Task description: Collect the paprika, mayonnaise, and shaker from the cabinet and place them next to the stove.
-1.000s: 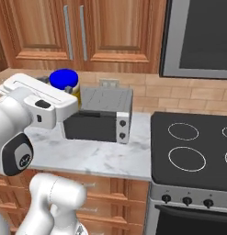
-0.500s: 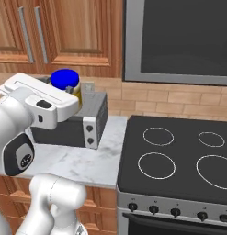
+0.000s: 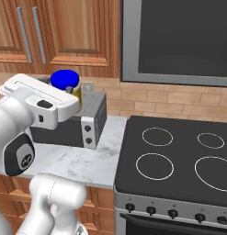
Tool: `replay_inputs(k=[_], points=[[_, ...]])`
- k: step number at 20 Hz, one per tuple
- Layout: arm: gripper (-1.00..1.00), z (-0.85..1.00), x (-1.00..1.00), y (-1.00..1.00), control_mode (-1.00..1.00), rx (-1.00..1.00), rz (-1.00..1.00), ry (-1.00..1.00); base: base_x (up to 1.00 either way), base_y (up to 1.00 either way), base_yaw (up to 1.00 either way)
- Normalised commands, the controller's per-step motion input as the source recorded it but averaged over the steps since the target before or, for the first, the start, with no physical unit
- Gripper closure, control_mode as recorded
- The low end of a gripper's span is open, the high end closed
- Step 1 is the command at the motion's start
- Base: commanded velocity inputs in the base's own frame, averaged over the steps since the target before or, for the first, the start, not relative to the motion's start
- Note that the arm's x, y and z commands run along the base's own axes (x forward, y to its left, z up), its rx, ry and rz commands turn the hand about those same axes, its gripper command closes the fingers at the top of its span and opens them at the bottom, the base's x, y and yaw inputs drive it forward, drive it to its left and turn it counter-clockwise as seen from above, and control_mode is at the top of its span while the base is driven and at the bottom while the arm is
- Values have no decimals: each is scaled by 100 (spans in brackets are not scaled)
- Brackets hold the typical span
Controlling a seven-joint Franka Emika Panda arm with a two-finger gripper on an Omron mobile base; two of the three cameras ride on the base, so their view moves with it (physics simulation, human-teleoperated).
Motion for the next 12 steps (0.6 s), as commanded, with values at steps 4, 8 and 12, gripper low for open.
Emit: replay_inputs(k=[4, 8, 12], points=[[100, -48, 9, -2, -100, 0, 20, 0, 0, 0, 0], [100, -51, 18, -8, -100, 0, 24, 0, 0, 0, 0], [100, -53, 21, -6, -100, -3, 26, 0, 0, 0, 0]])
